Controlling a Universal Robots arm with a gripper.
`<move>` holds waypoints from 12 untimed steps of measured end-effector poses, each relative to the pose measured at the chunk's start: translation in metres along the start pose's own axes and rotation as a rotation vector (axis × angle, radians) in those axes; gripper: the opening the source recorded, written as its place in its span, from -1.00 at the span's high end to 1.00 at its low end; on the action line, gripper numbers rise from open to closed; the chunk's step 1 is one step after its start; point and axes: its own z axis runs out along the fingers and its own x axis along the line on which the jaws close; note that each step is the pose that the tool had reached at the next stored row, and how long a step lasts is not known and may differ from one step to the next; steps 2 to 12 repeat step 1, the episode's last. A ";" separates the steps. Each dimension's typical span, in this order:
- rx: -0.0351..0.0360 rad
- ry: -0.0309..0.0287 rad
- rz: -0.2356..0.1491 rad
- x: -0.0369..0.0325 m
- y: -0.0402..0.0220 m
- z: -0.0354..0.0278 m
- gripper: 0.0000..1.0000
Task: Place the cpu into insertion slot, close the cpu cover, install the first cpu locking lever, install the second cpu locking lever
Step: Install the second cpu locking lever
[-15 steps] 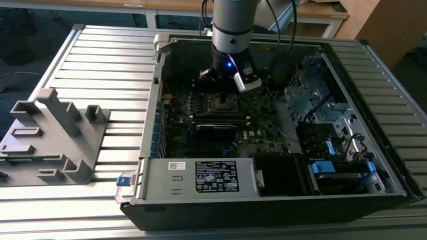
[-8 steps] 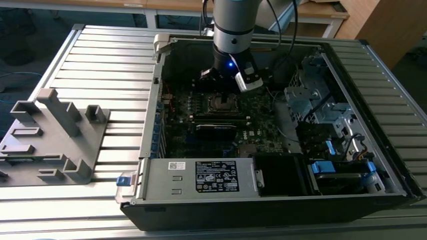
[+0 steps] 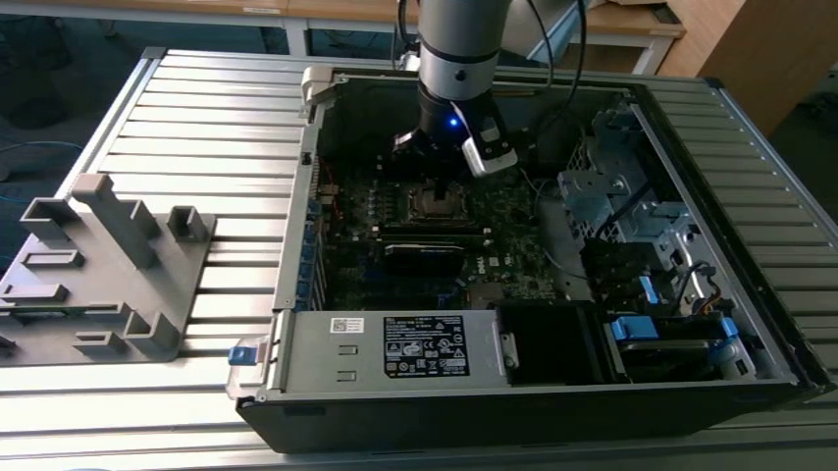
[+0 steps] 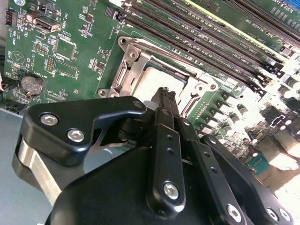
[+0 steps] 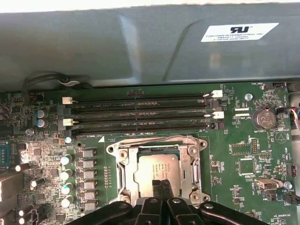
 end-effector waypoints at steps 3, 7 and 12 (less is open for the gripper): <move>0.0000 0.0000 0.000 0.0000 0.0000 -0.0001 0.79; 0.0000 0.0000 0.000 0.0000 0.0000 -0.0001 0.79; 0.0000 0.0000 0.000 0.0000 0.0000 -0.0001 0.79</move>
